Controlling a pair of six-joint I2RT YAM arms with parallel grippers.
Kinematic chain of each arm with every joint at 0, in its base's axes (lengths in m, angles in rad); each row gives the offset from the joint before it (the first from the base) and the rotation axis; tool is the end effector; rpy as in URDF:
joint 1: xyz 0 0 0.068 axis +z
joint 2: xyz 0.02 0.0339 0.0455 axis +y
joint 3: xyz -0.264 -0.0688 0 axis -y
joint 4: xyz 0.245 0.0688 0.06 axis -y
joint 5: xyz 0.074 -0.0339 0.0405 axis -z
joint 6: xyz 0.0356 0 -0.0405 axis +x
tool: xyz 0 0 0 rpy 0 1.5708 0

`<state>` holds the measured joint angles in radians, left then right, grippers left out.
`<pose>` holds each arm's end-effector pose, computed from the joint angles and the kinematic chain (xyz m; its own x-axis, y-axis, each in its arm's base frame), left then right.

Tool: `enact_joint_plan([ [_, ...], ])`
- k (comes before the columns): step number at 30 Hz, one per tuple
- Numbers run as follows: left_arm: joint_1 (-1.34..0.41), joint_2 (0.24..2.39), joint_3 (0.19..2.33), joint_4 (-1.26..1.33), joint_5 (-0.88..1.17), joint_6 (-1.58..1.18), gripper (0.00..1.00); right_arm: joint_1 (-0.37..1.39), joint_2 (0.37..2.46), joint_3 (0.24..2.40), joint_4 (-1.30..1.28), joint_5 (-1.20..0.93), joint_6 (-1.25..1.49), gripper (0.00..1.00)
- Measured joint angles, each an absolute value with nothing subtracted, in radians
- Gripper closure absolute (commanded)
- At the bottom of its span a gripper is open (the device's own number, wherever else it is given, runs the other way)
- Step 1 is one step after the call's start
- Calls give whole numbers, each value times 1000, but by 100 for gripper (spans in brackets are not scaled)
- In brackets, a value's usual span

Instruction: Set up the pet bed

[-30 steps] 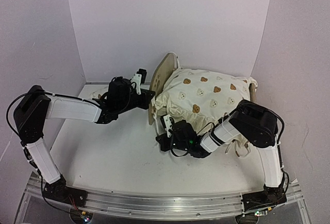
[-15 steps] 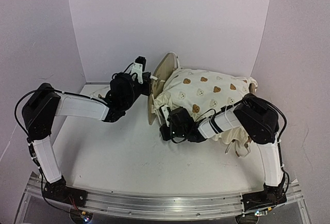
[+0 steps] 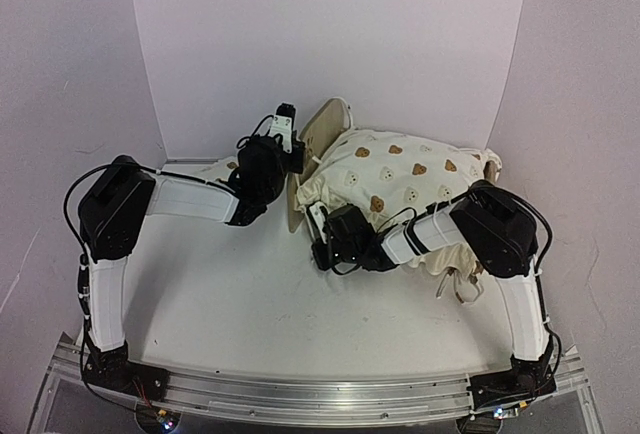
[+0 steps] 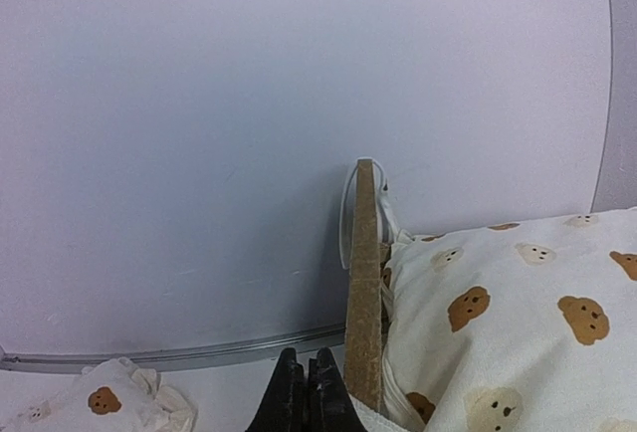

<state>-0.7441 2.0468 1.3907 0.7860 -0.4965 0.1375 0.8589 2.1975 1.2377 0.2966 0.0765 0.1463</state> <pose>0.3618 -0.3100 0.2599 0.1284 0.0456 -0.9907 0.2326 0.9697 0.0748 0.2966 0.3395 0.0937 -0.5022 -0.3595 -0.7865 -0.6493 0.7575 0.0683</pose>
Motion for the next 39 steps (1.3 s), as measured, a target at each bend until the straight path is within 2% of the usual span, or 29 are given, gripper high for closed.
enact_joint_plan([
  [6,-741,1895,1197,781,-437,64,100,833,2198,1253,249,70,149,100],
  [11,-745,1667,989,673,-439,-148,100,818,2201,1343,138,66,135,100],
  [15,-709,1605,947,534,-421,-384,100,814,2202,1380,93,52,115,100],
  [18,-640,1627,970,406,-357,-538,100,814,2202,1378,61,19,104,100],
  [24,-543,1807,1069,260,-194,-743,100,813,2195,1365,30,-40,105,100],
  [30,-527,1917,1127,210,-46,-825,100,809,2193,1365,4,-29,98,100],
  [38,-440,1976,1289,230,37,-882,100,808,2163,1318,1,74,33,100],
  [39,-428,1983,1291,234,57,-892,100,807,2160,1314,4,71,25,90],
])
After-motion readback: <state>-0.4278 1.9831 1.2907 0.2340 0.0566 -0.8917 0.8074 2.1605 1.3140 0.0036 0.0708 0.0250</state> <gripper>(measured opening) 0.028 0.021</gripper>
